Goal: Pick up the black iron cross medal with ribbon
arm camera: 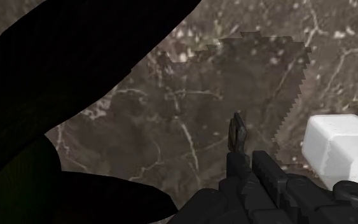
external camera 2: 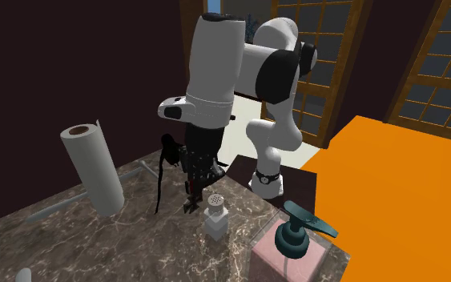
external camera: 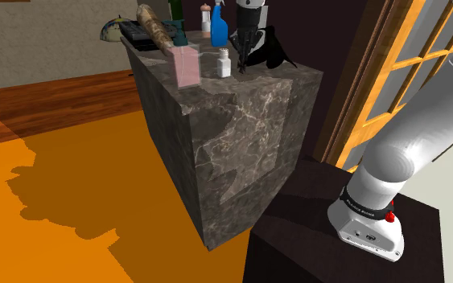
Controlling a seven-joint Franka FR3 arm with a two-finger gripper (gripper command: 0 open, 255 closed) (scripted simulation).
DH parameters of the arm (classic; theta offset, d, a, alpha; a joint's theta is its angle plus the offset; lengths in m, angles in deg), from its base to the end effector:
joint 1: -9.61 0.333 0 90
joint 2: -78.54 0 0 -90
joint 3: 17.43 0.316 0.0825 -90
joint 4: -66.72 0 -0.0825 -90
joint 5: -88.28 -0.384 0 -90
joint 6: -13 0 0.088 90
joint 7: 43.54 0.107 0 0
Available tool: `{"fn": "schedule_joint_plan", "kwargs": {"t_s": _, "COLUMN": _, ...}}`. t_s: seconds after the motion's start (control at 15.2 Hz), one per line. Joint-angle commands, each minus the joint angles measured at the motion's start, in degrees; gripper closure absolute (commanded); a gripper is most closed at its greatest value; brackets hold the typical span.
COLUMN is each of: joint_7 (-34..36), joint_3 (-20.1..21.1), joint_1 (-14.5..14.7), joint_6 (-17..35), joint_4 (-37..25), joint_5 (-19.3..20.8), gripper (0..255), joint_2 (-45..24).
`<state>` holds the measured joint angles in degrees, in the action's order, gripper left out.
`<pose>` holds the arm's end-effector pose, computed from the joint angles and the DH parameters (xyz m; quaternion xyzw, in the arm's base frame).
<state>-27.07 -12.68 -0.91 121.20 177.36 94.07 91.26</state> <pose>0.5056 -0.0548 0.5987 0.9778 -0.1807 0.0940 0.0498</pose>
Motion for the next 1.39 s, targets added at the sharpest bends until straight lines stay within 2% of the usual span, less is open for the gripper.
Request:
{"fn": "schedule_joint_plan", "kwargs": {"t_s": 0.0, "joint_7": 0.0, "joint_3": 0.0, "joint_1": 0.0, "joint_6": 0.0, "joint_4": 0.0, "joint_5": 0.0, "gripper": 255, "joint_2": 0.0}}
{"fn": "schedule_joint_plan", "kwargs": {"t_s": 0.2, "joint_7": 0.0, "joint_3": 0.0, "joint_1": 0.0, "joint_6": 0.0, "joint_4": -0.2, "joint_5": 0.0, "gripper": 255, "joint_2": -0.2}}
{"fn": "schedule_joint_plan", "kwargs": {"t_s": 1.19, "joint_7": -1.0, "joint_3": 0.2, "joint_1": 0.0, "joint_6": -11.9, "joint_4": -14.6, "joint_5": 0.0, "gripper": 255, "joint_2": -2.7}}
{"fn": "schedule_joint_plan", "kwargs": {"t_s": 1.32, "joint_7": -1.0, "joint_3": 0.2, "joint_1": 0.0, "joint_6": -12.0, "joint_4": -14.7, "joint_5": 0.0, "gripper": 255, "joint_2": -2.7}}
